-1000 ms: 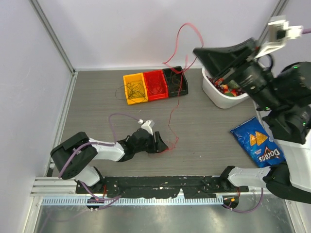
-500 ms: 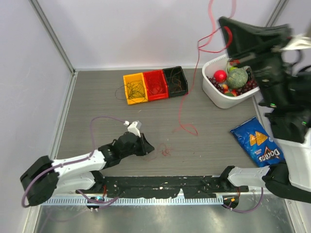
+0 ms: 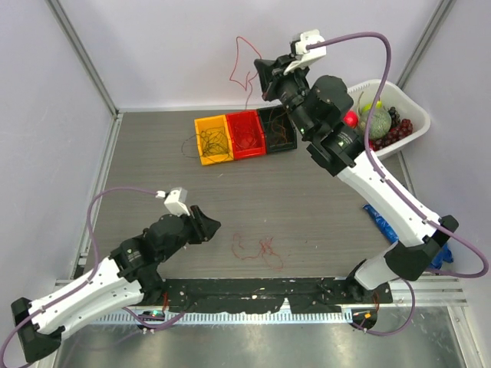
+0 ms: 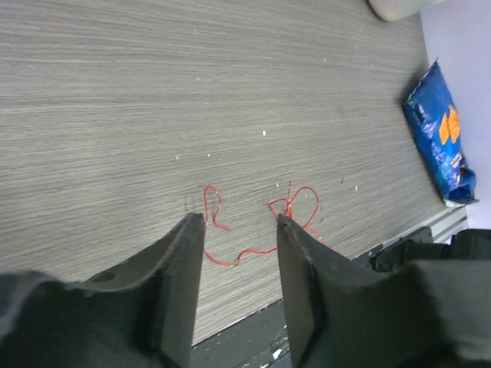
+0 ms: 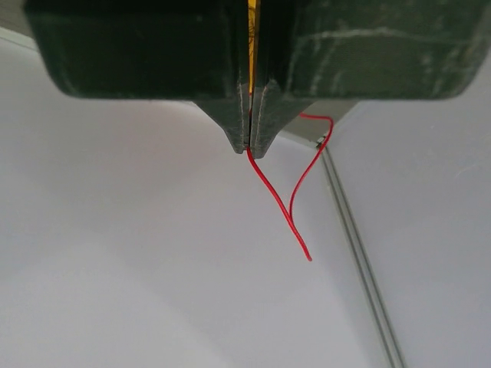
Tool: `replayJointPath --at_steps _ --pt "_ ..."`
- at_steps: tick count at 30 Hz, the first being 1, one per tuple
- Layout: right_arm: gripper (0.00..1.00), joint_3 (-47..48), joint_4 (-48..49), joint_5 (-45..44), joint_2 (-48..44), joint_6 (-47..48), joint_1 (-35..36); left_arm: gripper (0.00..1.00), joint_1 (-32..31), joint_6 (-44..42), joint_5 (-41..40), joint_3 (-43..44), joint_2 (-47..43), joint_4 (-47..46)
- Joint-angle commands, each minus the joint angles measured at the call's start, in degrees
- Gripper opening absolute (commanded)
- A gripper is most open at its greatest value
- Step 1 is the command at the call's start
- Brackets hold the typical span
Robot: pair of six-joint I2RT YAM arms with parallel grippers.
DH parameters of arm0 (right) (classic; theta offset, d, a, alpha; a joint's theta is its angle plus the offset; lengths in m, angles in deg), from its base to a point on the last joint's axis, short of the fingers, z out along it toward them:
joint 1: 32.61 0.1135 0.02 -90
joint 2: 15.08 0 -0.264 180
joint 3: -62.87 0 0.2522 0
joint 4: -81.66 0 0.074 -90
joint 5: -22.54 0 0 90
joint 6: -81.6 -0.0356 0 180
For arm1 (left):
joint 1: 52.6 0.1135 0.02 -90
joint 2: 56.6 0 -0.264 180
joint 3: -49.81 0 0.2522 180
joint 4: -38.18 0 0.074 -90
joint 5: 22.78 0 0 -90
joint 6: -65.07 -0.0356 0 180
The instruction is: Untangle the cables
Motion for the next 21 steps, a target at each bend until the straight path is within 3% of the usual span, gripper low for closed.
replayJointPath --at_steps 1,4,8,21 --pt "0.01 0.12 13.00 0.94 -0.68 2.86 -2.53 0.56 -0.03 -0.50 -4.78 3.68 -4.43 6.02" --pt "0.01 -0.59 16.44 2.61 1.77 -0.29 -6.03 0.73 -0.03 -1.03 -5.48 4.74 -6.37 7.08" --pt "0.01 0.72 20.13 9.56 7.04 -8.64 -10.52 0.84 -0.03 -1.65 -5.40 5.79 -6.19 8.66" --pt "0.01 -4.03 24.81 10.26 16.46 -7.42 -12.55 0.90 -0.03 -3.58 -5.75 8.17 -8.13 11.83"
